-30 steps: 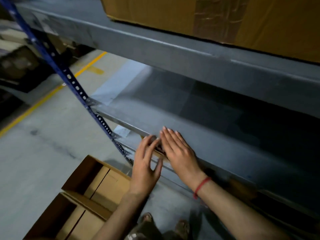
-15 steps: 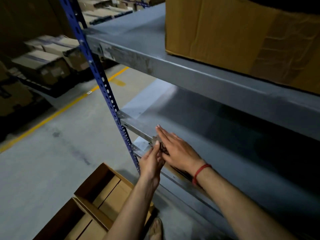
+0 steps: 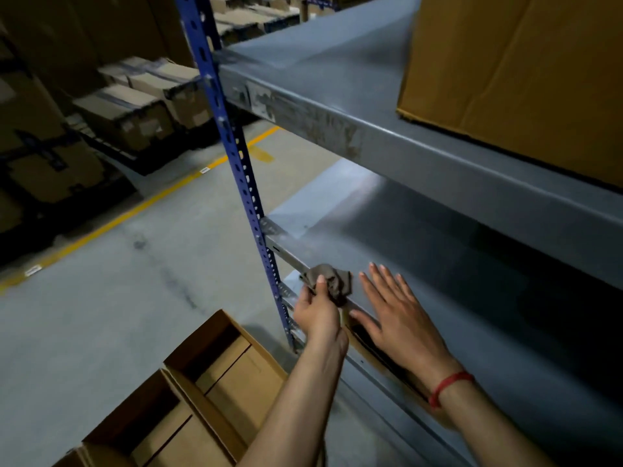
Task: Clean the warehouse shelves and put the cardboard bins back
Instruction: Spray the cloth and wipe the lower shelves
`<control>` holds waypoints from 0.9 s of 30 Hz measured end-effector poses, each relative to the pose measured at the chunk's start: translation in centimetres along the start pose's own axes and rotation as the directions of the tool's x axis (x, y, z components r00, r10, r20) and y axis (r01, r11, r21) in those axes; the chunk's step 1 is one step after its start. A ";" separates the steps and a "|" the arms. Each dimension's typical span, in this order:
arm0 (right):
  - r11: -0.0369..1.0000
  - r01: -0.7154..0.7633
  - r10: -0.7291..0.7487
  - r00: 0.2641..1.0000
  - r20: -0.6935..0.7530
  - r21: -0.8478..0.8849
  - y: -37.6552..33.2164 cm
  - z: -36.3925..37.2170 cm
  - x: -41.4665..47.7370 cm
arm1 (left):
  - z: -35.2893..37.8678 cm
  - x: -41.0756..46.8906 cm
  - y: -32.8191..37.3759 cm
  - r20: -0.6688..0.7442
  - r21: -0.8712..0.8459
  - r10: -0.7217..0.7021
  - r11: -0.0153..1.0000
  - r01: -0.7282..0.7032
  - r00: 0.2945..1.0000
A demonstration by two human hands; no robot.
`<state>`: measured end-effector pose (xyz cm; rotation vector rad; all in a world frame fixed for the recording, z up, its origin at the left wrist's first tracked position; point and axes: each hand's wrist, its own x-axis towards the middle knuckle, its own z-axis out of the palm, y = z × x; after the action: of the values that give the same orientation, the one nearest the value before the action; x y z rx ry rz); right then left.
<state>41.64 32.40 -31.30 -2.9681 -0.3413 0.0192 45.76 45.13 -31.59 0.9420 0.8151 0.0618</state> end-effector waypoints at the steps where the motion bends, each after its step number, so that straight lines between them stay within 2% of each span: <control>1: 1.000 0.000 0.000 1.000 0.006 -0.003 0.0 0.1 0.1 | 0.3 1.5 0.8 -0.062 -0.010 0.055 0.998 -0.055 0.997; 3: 1.000 -0.003 0.003 1.000 0.013 -0.009 0.0 0.0 0.1 | 1.0 4.5 2.7 -0.177 0.002 0.166 0.986 -0.168 0.970; 5: 1.000 -0.001 0.001 1.000 0.019 -0.021 0.0 0.1 0.2 | 1.6 6.0 3.8 -0.244 0.112 0.275 0.961 -0.254 0.930; 8: 0.998 0.005 -0.005 1.000 -0.004 -0.057 0.2 0.4 0.4 | 1.9 5.7 2.5 -0.159 0.280 0.420 0.887 -0.367 0.894; 10: 0.997 0.004 -0.006 1.000 -0.018 -0.076 0.3 0.6 0.5 | 1.4 5.7 1.0 -0.075 0.302 0.494 0.839 -0.453 0.866; 12: 0.997 0.012 -0.014 1.000 -0.026 -0.076 0.3 0.6 0.5 | 1.5 6.1 0.9 -0.074 0.280 0.472 0.855 -0.436 0.878; 14: 0.997 0.015 -0.017 0.999 -0.033 -0.073 0.2 0.5 0.4 | 2.8 6.8 2.0 -0.146 0.246 0.342 0.921 -0.301 0.928; 16: 0.997 0.012 -0.015 0.999 -0.034 -0.073 0.2 0.5 0.4 | 3.9 7.9 3.1 -0.193 0.239 0.250 0.950 -0.202 0.949; 22: 0.998 0.006 -0.009 0.999 -0.048 -0.065 0.1 0.7 0.3 | 2.9 7.0 1.5 -0.084 0.423 0.369 0.855 -0.302 0.926; 27: 0.997 0.029 -0.033 0.998 -0.059 -0.068 0.2 0.8 0.3 | 1.6 2.9 -1.2 0.033 0.483 0.378 0.804 -0.346 0.925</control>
<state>41.92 32.41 -32.16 -3.0217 -0.3869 -0.0870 48.47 44.45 -33.65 1.5758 0.7098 0.2317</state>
